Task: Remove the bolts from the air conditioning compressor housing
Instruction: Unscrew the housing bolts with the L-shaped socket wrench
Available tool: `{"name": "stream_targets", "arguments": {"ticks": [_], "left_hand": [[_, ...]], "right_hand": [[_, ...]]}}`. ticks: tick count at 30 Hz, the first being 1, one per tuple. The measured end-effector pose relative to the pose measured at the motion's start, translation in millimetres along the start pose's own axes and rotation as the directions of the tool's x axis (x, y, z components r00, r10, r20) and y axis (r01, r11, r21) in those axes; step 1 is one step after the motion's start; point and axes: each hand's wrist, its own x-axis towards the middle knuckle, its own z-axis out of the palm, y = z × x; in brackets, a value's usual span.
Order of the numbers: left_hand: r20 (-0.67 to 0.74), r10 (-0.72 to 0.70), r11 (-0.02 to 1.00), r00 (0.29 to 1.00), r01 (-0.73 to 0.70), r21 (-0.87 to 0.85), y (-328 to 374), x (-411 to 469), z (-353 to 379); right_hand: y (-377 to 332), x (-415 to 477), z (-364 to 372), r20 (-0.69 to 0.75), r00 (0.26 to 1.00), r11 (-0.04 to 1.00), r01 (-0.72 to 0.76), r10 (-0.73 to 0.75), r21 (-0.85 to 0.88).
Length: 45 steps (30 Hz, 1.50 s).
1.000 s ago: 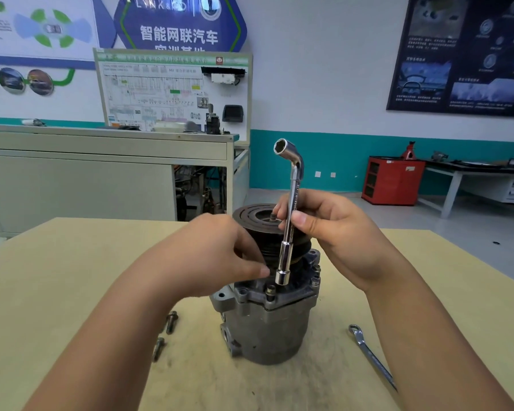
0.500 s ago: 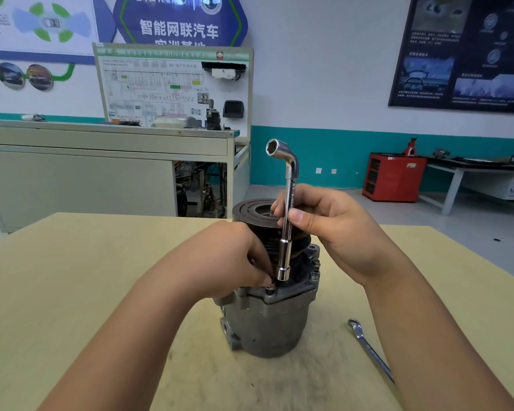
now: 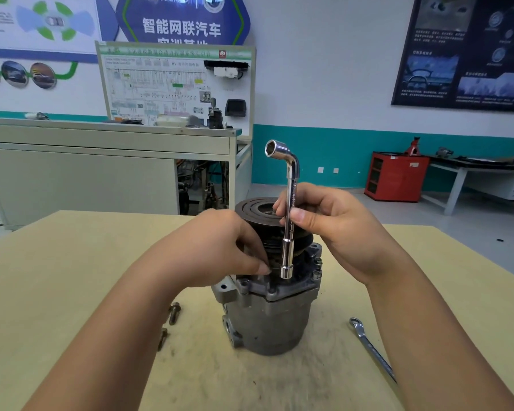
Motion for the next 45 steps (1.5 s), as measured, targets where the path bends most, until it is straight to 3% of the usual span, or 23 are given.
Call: {"name": "stream_targets", "arguments": {"ticks": [4,8,12,18,35,45], "left_hand": [[-0.021,-0.051,0.998,0.998,0.05,-0.039,-7,-9,-16],[0.049,-0.198,0.98,0.979,0.197,0.01,-29,-20,-24],[0.165,-0.353,0.929,0.921,0.323,0.181,-62,-20,-2],[0.27,-0.537,0.836,0.799,0.462,0.295,-102,-18,35],[0.191,-0.637,0.755,0.747,0.555,0.349,-120,-23,41],[0.166,-0.666,0.723,0.728,0.574,0.384,-128,-24,43]], "right_hand": [[0,0,0,0.003,1.0,1.0,0.0,0.0,0.016],[0,-1,0,0.018,1.0,1.0,0.021,-0.021,0.005],[-2,0,2,0.018,1.0,1.0,0.022,-0.022,0.018],[-2,-1,2,0.01,1.0,1.0,0.014,-0.014,-0.015],[-8,-1,4,0.01,1.0,0.998,0.015,-0.014,-0.059],[-5,-1,2,-0.001,1.0,0.999,-0.008,0.008,0.039]]}}
